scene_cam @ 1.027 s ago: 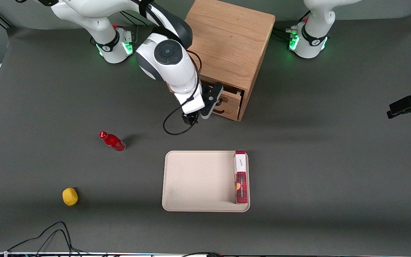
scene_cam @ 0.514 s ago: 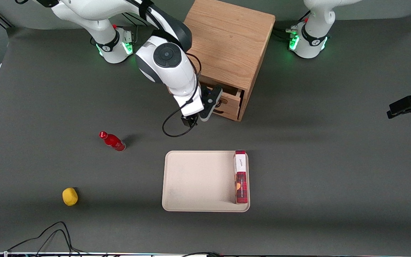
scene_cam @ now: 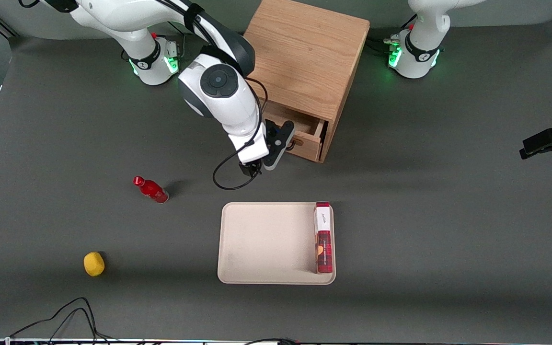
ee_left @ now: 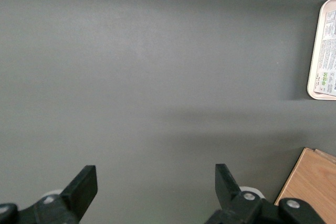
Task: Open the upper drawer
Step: 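Pull the upper drawer outward from the cabinet with the right gripper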
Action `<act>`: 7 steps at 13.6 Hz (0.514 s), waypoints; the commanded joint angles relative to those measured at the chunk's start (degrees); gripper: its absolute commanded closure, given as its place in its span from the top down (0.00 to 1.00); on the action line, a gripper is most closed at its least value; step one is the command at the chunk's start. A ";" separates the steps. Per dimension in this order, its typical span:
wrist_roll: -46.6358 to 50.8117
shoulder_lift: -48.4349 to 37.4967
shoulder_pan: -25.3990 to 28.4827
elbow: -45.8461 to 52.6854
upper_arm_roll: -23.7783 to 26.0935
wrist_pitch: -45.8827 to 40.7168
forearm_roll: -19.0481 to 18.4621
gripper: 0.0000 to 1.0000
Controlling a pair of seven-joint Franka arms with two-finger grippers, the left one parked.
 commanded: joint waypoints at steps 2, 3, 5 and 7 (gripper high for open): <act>-0.07 2.35 -0.03 2.91 -0.34 0.30 -1.73 1.00; -0.07 2.35 -0.03 3.00 -0.51 0.31 -1.73 1.00; -0.15 2.35 -0.03 3.00 -0.60 0.31 -1.73 1.00; -0.15 2.87 -0.11 3.61 -0.78 0.22 -1.73 1.00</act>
